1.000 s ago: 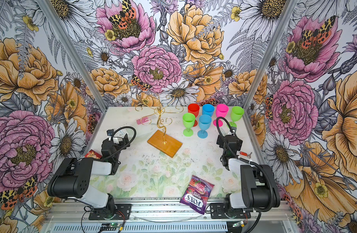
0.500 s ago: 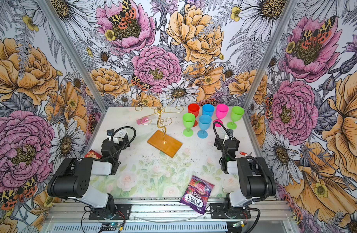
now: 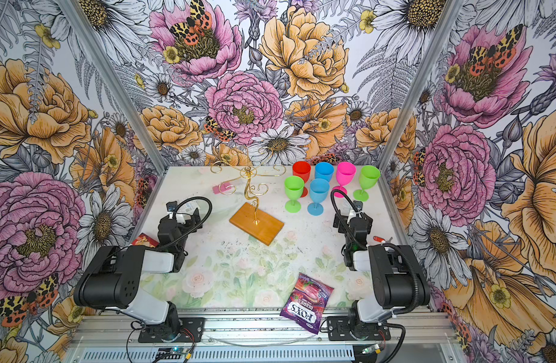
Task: Take the wine glass off the wine glass rack
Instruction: Reset both arms
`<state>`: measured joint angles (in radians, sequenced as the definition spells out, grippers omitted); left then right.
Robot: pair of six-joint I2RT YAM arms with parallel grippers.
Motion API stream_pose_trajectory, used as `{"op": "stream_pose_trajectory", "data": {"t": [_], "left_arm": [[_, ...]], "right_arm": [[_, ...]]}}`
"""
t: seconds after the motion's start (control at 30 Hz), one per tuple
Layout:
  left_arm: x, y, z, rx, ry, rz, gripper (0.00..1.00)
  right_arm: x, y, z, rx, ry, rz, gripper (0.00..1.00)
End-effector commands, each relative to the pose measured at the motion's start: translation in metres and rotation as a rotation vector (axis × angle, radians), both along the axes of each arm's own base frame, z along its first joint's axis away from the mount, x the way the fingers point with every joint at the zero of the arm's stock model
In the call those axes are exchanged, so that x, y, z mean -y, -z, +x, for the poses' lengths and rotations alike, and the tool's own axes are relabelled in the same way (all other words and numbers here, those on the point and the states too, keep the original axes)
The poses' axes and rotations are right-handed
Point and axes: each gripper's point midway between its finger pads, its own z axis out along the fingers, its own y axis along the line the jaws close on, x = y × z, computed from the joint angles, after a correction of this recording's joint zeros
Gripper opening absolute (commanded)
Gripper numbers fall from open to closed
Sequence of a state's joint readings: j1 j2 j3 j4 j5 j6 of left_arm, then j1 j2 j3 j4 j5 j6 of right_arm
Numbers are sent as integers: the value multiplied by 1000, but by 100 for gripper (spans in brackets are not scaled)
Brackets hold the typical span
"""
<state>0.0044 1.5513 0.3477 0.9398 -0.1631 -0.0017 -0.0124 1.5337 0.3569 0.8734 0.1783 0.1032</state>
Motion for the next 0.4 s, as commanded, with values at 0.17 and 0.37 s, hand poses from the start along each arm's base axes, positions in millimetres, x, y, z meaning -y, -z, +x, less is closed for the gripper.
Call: {"op": "stream_pose_trajectory", "data": {"t": [0.17, 0.37], "left_arm": [[-1, -12, 5, 45, -1, -19, 99], [-2, -12, 5, 44, -3, -19, 99]], "right_arm": [[-4, -13, 8, 43, -18, -10, 99], [-4, -14, 7, 48, -16, -9, 100]]}}
